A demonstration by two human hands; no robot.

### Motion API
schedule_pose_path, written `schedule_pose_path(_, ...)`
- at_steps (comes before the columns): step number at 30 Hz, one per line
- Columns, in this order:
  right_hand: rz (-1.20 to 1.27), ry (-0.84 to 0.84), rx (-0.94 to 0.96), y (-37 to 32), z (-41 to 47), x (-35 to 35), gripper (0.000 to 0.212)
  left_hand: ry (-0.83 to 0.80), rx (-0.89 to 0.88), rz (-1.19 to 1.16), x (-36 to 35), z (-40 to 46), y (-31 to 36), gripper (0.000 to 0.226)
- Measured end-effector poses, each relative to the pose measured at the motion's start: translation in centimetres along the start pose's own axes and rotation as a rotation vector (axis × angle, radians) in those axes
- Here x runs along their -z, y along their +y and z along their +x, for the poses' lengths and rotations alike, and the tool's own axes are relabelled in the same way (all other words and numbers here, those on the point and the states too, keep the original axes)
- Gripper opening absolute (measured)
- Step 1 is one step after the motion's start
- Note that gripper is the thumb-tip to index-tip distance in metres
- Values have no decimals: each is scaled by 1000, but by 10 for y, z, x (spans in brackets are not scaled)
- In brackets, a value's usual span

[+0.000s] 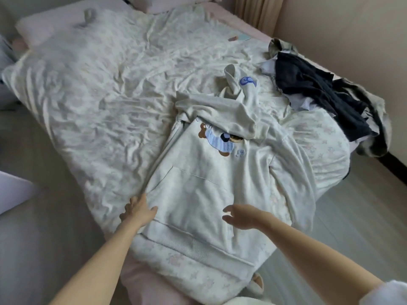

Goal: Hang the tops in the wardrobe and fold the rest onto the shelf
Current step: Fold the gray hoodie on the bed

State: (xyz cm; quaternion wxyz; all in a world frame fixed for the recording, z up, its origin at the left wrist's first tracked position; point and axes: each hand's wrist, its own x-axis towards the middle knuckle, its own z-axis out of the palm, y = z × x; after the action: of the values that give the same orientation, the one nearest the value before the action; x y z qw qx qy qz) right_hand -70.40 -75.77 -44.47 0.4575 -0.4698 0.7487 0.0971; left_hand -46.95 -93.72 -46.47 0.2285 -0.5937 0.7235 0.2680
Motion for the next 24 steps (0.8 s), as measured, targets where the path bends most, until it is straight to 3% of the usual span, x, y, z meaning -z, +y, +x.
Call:
schedule_pose_path(7,436,284,-85,36,18,0,39,25,-268,62,-17,15,81,59)
schedule_pose_path(16,930,550,-494,177,39,-18,43,-94,-577,246,-72,29,249,61)
schedule_pose_path(20,1096,623,-670,228,51,-22,47,-91,-683,360,-94,39,306,60)
schedule_pose_path(24,1078,741,-765,280,71,-22,44,-16,-791,436,-111,57,369,59)
